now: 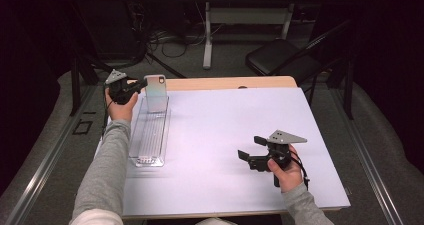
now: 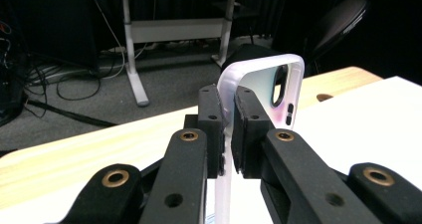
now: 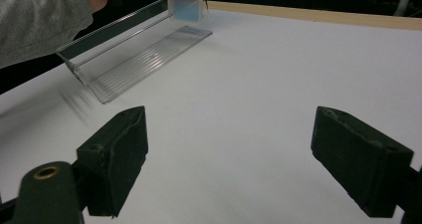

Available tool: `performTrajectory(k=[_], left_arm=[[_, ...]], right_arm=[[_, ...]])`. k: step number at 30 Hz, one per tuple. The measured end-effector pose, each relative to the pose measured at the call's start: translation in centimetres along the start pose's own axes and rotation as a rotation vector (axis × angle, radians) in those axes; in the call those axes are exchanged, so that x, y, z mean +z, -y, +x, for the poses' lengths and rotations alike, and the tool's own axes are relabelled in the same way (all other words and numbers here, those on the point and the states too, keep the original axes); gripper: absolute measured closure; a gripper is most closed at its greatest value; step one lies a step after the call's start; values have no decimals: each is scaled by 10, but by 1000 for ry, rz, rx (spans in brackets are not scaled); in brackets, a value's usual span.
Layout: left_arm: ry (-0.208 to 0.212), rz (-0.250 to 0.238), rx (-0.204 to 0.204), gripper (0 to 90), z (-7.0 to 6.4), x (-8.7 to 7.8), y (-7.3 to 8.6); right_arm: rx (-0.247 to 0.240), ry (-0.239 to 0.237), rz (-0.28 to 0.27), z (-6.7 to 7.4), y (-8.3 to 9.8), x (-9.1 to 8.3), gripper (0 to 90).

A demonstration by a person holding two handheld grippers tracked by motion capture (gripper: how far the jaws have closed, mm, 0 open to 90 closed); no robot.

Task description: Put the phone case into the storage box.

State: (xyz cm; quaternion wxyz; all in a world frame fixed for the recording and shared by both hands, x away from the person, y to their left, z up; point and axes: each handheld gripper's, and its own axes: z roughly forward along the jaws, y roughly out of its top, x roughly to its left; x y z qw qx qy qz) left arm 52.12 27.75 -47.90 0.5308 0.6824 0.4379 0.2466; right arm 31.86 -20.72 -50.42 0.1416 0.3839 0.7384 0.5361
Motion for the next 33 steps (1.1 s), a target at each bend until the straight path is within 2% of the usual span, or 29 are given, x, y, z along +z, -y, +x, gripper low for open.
performTrajectory(k=[10,26,33], left_arm=[[-13,4,-7,841,2,4,3],[-4,24,-14,841,2,7,9],[-1,7,-18,841,4,6,17]], right_arm=[[2,-1,-4,-2,1,0,146],[6,-4,1,-2,2,2,146],[7,-6,4,-2,2,2,147]])
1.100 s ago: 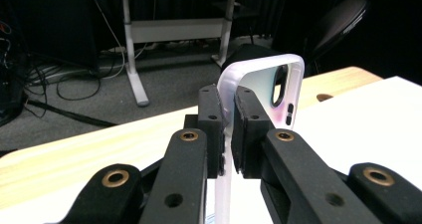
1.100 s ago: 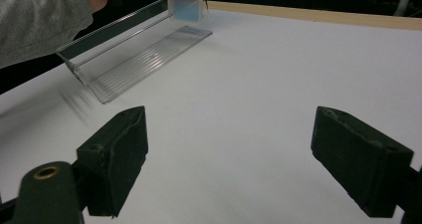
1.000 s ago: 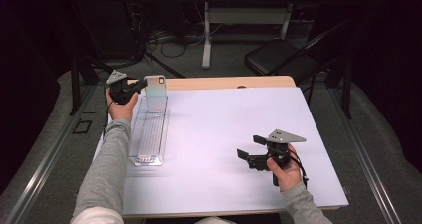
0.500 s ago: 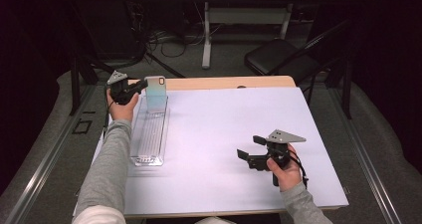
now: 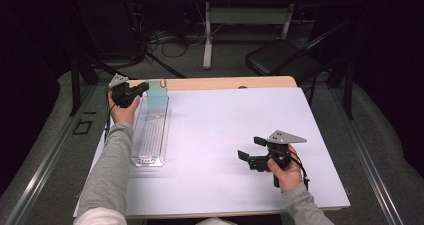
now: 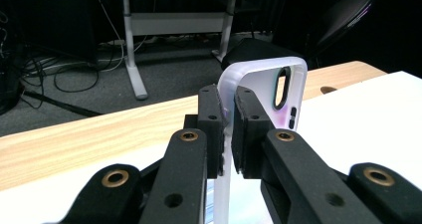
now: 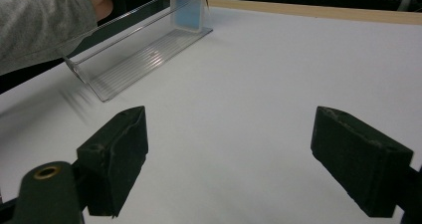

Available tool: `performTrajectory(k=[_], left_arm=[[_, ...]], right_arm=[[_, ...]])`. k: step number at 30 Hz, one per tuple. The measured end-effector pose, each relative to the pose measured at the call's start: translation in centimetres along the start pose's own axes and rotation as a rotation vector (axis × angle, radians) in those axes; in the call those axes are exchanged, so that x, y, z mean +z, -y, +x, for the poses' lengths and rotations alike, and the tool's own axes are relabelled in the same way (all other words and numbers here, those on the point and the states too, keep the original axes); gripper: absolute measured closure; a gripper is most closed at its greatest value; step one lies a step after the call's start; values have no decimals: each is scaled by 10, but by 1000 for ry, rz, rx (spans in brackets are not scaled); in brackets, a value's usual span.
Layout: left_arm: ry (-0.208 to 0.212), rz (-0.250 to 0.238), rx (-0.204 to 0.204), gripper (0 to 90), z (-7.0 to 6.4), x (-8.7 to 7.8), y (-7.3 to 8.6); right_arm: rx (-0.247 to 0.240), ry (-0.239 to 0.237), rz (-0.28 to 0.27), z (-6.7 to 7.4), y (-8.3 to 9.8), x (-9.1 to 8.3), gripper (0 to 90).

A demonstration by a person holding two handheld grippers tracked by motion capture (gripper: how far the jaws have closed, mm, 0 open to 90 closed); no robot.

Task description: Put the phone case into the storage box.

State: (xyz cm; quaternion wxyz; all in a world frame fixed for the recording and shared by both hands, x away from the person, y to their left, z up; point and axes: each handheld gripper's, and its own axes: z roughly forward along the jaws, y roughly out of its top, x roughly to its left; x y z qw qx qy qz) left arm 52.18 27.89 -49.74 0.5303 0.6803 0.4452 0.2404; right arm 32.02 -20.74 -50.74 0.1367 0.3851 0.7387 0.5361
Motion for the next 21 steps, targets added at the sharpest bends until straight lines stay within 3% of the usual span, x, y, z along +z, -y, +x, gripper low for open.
performTrajectory(k=[21], left_arm=[[-1,-6,14,837,1,-1,2]], right_arm=[[5,-5,5,0,0,2,147]])
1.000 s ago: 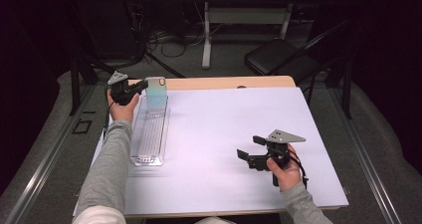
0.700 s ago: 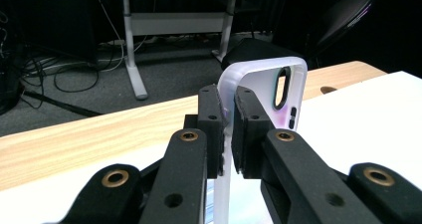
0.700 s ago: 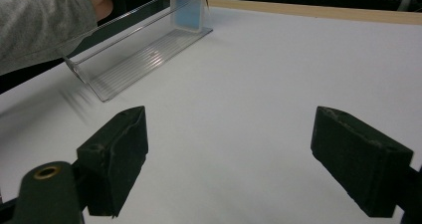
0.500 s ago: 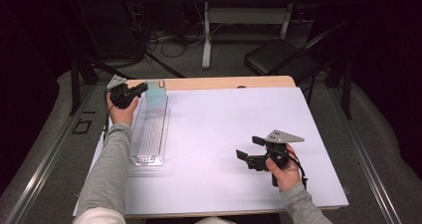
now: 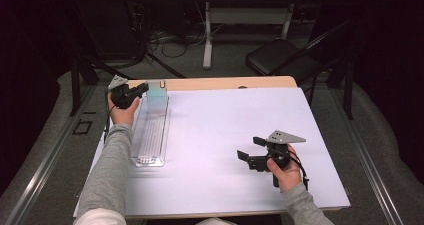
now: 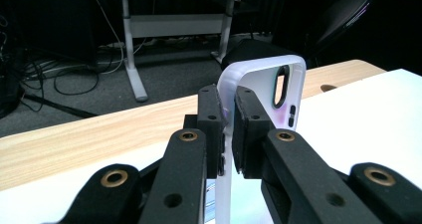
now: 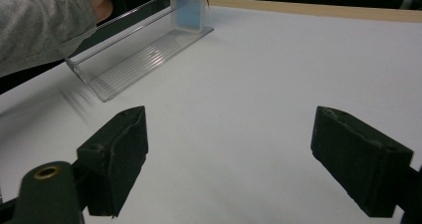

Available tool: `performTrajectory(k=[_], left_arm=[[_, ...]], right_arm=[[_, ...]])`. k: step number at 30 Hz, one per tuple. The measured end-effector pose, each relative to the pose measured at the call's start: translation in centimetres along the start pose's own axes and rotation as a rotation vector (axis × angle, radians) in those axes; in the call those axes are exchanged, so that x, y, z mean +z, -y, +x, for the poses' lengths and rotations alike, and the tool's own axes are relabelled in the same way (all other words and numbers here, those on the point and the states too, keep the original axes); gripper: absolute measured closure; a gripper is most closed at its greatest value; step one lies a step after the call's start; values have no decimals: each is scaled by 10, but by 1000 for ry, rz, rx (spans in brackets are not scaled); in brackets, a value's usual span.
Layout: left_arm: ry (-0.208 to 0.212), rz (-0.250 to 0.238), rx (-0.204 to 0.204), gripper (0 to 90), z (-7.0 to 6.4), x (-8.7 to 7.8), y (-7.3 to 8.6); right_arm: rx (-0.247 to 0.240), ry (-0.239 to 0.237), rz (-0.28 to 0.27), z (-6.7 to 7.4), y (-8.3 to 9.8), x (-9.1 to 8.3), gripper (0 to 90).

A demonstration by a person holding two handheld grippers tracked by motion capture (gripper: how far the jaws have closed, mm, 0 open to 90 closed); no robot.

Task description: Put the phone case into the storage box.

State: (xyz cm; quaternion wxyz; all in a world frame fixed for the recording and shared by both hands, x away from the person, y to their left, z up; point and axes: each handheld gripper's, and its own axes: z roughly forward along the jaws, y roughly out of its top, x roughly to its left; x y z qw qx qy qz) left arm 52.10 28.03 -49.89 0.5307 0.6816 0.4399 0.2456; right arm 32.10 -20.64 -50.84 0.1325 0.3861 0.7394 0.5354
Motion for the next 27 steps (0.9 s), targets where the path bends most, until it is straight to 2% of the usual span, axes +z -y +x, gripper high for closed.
performTrajectory(k=[11,27], left_arm=[[-13,6,-9,825,1,0,1],[-55,29,-17,808,7,1,3]], right_arm=[[-4,-2,0,1,1,1,146],[1,-3,2,0,1,1,148]])
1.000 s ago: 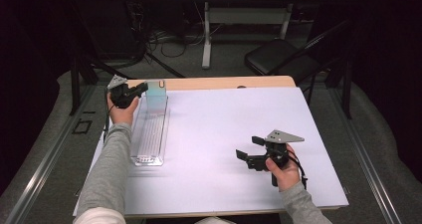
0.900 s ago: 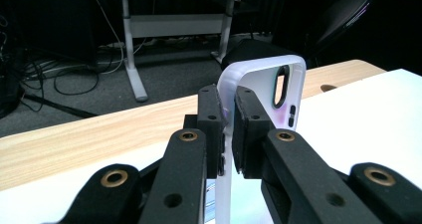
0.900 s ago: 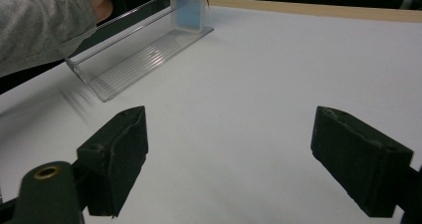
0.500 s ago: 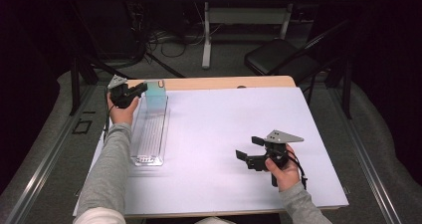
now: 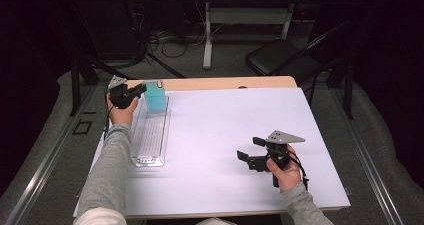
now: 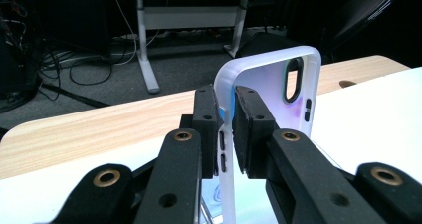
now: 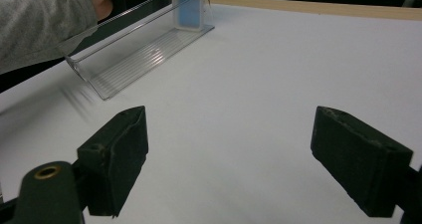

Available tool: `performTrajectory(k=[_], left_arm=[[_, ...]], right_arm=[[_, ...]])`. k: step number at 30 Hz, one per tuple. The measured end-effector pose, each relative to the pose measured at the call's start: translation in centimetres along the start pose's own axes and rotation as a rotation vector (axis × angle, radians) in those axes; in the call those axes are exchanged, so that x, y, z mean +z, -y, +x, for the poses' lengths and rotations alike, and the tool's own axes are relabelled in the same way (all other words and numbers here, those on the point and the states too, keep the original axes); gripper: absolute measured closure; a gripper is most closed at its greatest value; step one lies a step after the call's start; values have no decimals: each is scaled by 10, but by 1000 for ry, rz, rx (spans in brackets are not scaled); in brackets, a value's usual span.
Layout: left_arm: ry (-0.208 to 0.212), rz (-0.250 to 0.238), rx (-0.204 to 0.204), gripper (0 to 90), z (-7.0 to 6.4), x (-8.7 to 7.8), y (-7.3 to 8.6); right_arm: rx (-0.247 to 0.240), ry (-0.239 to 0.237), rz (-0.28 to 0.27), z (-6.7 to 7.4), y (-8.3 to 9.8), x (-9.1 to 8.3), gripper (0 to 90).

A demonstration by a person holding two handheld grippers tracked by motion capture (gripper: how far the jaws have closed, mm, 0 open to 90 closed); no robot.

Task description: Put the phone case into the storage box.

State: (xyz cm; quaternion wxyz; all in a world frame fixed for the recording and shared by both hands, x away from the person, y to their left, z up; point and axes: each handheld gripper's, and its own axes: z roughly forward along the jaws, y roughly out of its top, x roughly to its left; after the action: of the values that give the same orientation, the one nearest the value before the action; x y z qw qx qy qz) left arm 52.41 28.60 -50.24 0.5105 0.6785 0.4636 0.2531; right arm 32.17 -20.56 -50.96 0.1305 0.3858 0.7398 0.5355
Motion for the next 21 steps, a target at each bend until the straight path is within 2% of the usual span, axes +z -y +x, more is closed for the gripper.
performTrajectory(k=[21], left_arm=[[-17,2,-8,788,0,2,1]], right_arm=[[-4,1,5,0,0,0,148]])
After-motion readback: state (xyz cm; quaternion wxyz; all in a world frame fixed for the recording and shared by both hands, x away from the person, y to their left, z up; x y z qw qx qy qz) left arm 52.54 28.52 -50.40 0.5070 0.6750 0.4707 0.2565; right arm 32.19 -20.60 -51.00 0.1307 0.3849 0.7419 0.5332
